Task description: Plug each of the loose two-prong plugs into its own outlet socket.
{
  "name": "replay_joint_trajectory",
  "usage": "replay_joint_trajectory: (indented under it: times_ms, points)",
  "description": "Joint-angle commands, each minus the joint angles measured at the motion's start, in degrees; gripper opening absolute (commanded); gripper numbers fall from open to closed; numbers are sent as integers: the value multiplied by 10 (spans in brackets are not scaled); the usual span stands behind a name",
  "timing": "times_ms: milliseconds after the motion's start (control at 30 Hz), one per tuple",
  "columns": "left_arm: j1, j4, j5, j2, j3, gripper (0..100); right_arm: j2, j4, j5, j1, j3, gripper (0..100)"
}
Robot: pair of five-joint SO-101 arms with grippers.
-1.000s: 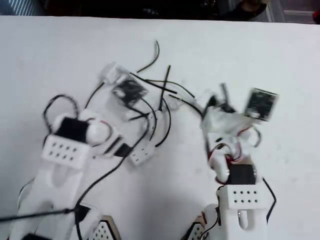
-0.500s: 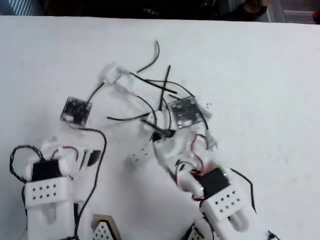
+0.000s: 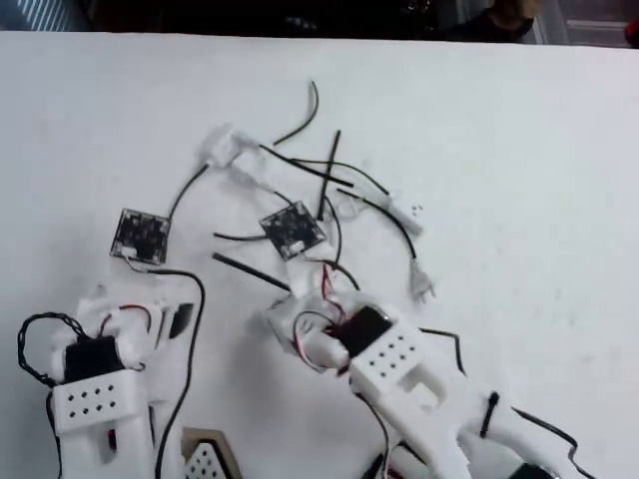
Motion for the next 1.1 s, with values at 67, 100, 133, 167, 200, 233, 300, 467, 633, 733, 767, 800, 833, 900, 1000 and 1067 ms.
replay_joint_trajectory:
  times_ms: [67, 100, 133, 167, 200, 233, 300, 467, 633, 733, 767, 800, 833, 900, 1000, 1067]
  points:
    - [-6, -10, 1, -10, -1, 312, 45, -56, 5, -7, -29, 17]
    - [-6, -10, 1, -10, -1, 312, 52, -65, 5, -7, -29, 17]
    - [-6, -10, 1, -10, 0, 312, 58, -72, 5, -7, -29, 17]
    - [-6, -10, 1, -10, 0, 312, 61, -76, 5, -7, -29, 17]
    - [-6, -10, 1, -10, 0, 312, 62, -79, 5, -7, -29, 17]
    - [-6, -10, 1, -10, 0, 312, 63, -79, 5, -7, -29, 17]
    - [-6, -10, 1, -10, 0, 312, 63, -76, 5, -7, -29, 17]
    - [-6, -10, 1, -10, 0, 312, 65, -63, 6, -11, -30, 17]
    - [-6, -10, 1, -10, 0, 312, 66, -32, 7, -42, -40, 17]
    - [-6, -10, 1, -10, 0, 312, 67, -24, 7, -43, -45, 17]
    - [-6, -10, 1, -10, 0, 312, 67, -23, 15, -41, -45, 17]
    - [-6, -10, 0, -10, 0, 312, 67, -22, 25, -40, -44, 17]
    - [-6, -10, 0, -10, 1, 312, 67, -22, 32, -36, -43, 17]
    - [-6, -10, 0, -10, 1, 312, 67, -22, 35, -25, -43, 17]
    - [-6, -10, -1, -11, 5, 312, 67, -22, 38, -5, -43, 17]
    - [-6, -10, -1, -12, 7, 312, 67, -21, 39, -2, -42, 17]
